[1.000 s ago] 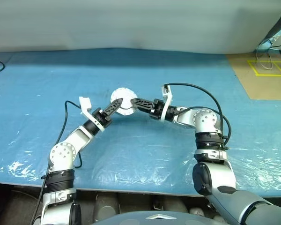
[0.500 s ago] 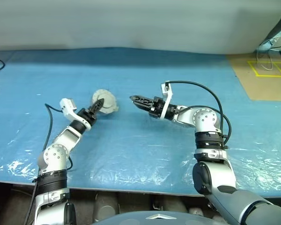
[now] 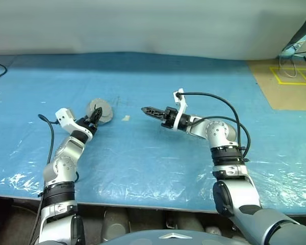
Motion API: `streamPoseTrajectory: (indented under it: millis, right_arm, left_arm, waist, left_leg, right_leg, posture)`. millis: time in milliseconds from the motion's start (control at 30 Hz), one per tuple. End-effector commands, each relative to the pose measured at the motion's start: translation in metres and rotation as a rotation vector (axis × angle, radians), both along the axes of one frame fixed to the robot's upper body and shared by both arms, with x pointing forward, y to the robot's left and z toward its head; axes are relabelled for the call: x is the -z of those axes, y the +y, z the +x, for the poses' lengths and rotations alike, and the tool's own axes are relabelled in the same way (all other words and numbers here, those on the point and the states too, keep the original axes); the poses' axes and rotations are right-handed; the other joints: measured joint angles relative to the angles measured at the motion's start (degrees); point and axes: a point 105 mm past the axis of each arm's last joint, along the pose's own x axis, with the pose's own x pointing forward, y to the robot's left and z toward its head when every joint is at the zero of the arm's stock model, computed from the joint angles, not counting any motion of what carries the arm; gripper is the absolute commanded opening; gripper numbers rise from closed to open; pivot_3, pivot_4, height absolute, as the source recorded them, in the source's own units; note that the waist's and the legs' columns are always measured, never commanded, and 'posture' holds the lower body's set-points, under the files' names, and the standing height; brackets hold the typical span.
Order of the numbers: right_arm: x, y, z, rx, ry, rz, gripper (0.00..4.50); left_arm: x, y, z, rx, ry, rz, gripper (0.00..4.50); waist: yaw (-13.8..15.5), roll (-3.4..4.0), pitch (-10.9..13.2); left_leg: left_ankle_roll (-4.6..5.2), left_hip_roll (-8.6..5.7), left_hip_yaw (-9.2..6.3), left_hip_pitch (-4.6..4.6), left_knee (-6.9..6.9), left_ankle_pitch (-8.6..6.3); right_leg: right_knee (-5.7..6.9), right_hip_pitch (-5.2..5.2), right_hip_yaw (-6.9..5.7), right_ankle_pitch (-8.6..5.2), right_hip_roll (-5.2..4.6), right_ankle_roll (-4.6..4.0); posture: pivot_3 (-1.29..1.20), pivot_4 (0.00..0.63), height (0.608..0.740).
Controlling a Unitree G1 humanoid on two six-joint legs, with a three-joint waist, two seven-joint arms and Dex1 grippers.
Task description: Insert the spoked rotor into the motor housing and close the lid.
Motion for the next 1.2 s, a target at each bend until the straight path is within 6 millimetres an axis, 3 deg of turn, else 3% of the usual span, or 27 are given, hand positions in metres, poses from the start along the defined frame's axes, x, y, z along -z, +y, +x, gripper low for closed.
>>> streamPoseTrajectory:
  millis: [33,233,367,467,600,733,900,1067,1200]
  right_arm:
    - [-0.011,0.0,-0.002,-0.014,-0.058,0.018,2.85]
    - [-0.006,0.004,-0.005,-0.028,-0.052,0.006,2.85]
    - [-0.001,0.006,-0.006,-0.033,-0.049,-0.007,2.85]
    - [-0.001,0.007,-0.008,-0.038,-0.056,-0.007,2.85]
    - [-0.003,0.002,-0.001,0.021,-0.12,-0.062,2.85]
    - [-0.009,-0.023,0.024,0.264,-0.337,-0.312,2.85]
    - [-0.006,-0.051,0.034,0.494,-0.472,-0.519,2.85]
    - [-0.002,-0.061,0.018,0.588,-0.695,-0.723,2.85]
    - [0.012,-0.074,0.002,0.643,-0.706,-0.796,2.85]
  left_arm:
    - [-0.02,0.01,0.002,-0.028,-0.064,0.046,4.49]
    - [-0.024,0.049,0.001,-0.169,-0.049,0.218,4.49]
    - [-0.027,0.066,-0.004,-0.237,-0.046,0.289,4.49]
    - [-0.03,0.068,-0.009,-0.244,-0.063,0.384,4.49]
    - [-0.039,0.048,-0.015,-0.17,-0.12,0.506,4.49]
    - [-0.06,0.002,-0.024,-0.038,-0.25,0.59,4.49]
    - [-0.07,-0.021,-0.021,-0.068,-0.297,0.673,4.49]
    - [-0.043,-0.038,-0.028,-0.067,-0.244,0.703,4.49]
    - [-0.023,-0.044,-0.041,-0.055,-0.203,0.702,4.49]
  waist:
    - [-0.1,0.0,0.0]
    - [-0.1,0.0,0.0]
    - [-0.1,0.0,0.0]
    - [-0.1,0.0,0.0]
    - [-0.1,0.0,0.0]
    - [0.1,0.0,0.0]
    - [-0.1,0.0,0.0]
    - [-0.5,0.01,0.0]
    - [-1.3,0.0,0.0]
  left_leg:
    - [0.0,0.0,0.0,0.0,0.03,0.0]
    - [0.0,0.01,0.0,0.05,0.04,0.0]
    - [0.0,-0.01,-0.01,0.03,0.03,0.0]
    - [0.0,0.0,-0.01,0.03,0.02,0.0]
    - [0.0,0.01,-0.01,0.03,0.03,0.0]
    - [0.0,0.02,0.0,-0.03,0.04,0.0]
    - [-0.02,0.0,0.03,-0.01,0.03,0.01]
    - [-0.02,-0.04,0.03,-0.12,0.0,0.0]
    - [-0.04,-0.04,0.03,-0.15,-0.1,-0.01]
  right_leg:
    - [0.02,0.0,0.01,0.0,0.0,0.0]
    - [0.05,-0.01,0.03,0.0,0.01,-0.01]
    - [0.01,-0.02,0.03,0.0,0.0,0.0]
    - [0.02,-0.03,0.02,0.0,0.0,0.0]
    - [0.01,-0.04,0.03,-0.01,-0.01,-0.01]
    - [0.03,-0.12,0.02,-0.01,-0.04,-0.01]
    - [0.05,-0.12,0.04,-0.01,-0.02,-0.01]
    - [0.01,-0.3,0.1,0.12,-0.01,0.22]
    - [0.01,-0.38,0.1,0.11,0.03,0.26]
  posture:
    - [0.0,0.15,0.74]
    - [0.0,0.15,0.74]
    - [0.0,0.15,0.74]
    - [0.0,0.15,0.74]
    - [0.0,0.15,0.74]
    - [0.0,0.15,0.74]
    - [0.0,0.15,0.74]
    - [0.0,0.15,0.74]
    - [0.0,0.15,0.74]
